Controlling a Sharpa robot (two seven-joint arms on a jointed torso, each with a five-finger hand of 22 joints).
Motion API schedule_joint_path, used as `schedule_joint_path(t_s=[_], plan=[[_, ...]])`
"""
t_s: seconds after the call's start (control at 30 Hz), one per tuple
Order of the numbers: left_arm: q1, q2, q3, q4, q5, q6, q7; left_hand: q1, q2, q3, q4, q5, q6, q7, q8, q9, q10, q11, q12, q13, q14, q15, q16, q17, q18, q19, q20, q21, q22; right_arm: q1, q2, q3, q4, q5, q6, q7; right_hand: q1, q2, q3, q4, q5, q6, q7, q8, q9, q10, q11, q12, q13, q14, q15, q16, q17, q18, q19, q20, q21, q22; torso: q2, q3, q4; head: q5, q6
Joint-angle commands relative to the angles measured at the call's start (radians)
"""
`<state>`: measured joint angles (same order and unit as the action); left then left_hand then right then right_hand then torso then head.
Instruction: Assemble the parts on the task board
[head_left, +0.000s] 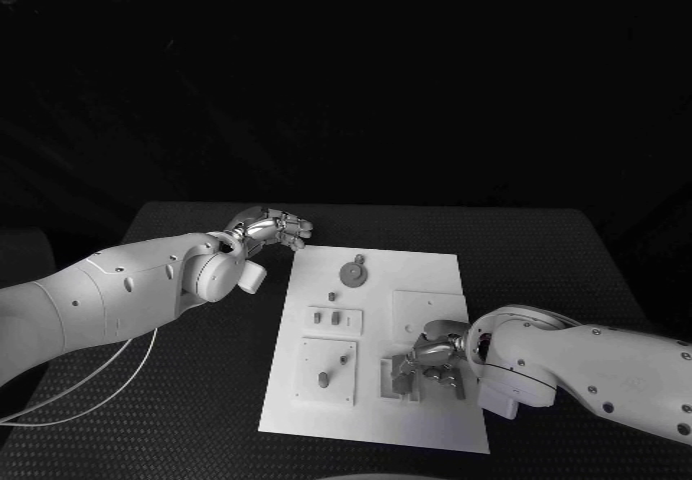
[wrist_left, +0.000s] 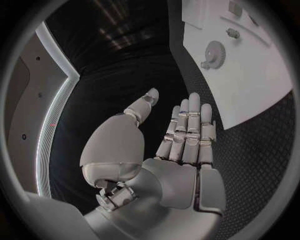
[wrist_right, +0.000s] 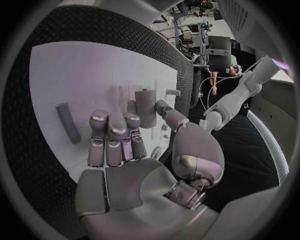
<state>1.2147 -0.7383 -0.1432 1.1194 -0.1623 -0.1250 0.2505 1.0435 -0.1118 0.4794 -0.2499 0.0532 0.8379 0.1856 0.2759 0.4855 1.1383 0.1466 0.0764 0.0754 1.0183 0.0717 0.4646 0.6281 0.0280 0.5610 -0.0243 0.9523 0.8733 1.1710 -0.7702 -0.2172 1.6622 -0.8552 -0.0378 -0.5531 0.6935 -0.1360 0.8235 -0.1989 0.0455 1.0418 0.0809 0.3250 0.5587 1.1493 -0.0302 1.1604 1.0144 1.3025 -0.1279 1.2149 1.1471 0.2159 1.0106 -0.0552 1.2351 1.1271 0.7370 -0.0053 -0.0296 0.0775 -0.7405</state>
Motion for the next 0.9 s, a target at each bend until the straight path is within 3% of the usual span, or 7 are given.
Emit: schedule_joint_path(t_s=[0.03, 0.6, 0.9], plan=[[0.001, 0.001, 0.001, 0.003, 0.005, 0.015, 0.006, -0.009, 0.001, -0.002, 0.001, -0.001, 0.003, -0.005, 0.007, -0.001, 0.005, 0.000, 0.002, 0.000, 0.008, 0.001, -0.005, 0.001, 0.012, 0.001, -0.002, -0.007, 0.001, -0.004, 0.002, -0.004, 0.002, 0.000, 0.036, -0.015, -0.011, 0.002, -0.003, 0.004, 0.003, 0.004, 0.000, -0.006, -0.001, 0.002, 0.001, -0.005, 0.002, -0.002, -0.002, 0.001, -0.001, 0.046, 0.003, 0.001, 0.006, -0.002, 0.000, 0.0001, -0.0012, 0.002, -0.002], [0.001, 0.001, 0.001, 0.003, 0.005, 0.014, 0.006, -0.009, 0.001, -0.002, 0.001, -0.001, 0.003, -0.004, 0.007, -0.001, 0.005, 0.000, 0.002, 0.000, 0.007, 0.001, -0.006, 0.002, 0.012, 0.000, -0.002, -0.007, 0.001, -0.006, 0.010, -0.006, -0.002, -0.001, 0.035, -0.014, -0.020, -0.002, -0.006, 0.004, 0.003, 0.004, 0.001, -0.007, -0.001, 0.000, 0.001, -0.006, 0.003, -0.005, -0.002, -0.001, -0.002, 0.046, 0.002, 0.002, 0.006, -0.002, 0.000, 0.0002, -0.0002, 0.006, -0.004], [0.001, 0.001, 0.001, 0.003, 0.005, 0.014, 0.006, -0.009, 0.001, -0.002, 0.001, -0.001, 0.002, -0.004, 0.007, -0.002, 0.005, 0.000, 0.001, 0.000, 0.007, 0.001, -0.006, 0.002, 0.012, 0.000, -0.002, -0.007, 0.001, -0.006, 0.012, -0.006, -0.003, -0.007, 0.042, -0.015, -0.045, -0.050, -0.033, 0.005, 0.003, -0.009, 0.005, -0.016, -0.004, -0.010, 0.006, -0.013, 0.004, -0.015, 0.001, -0.008, -0.006, 0.046, -0.004, 0.004, 0.005, -0.004, 0.000, -0.0002, -0.0013, 0.006, -0.005]])
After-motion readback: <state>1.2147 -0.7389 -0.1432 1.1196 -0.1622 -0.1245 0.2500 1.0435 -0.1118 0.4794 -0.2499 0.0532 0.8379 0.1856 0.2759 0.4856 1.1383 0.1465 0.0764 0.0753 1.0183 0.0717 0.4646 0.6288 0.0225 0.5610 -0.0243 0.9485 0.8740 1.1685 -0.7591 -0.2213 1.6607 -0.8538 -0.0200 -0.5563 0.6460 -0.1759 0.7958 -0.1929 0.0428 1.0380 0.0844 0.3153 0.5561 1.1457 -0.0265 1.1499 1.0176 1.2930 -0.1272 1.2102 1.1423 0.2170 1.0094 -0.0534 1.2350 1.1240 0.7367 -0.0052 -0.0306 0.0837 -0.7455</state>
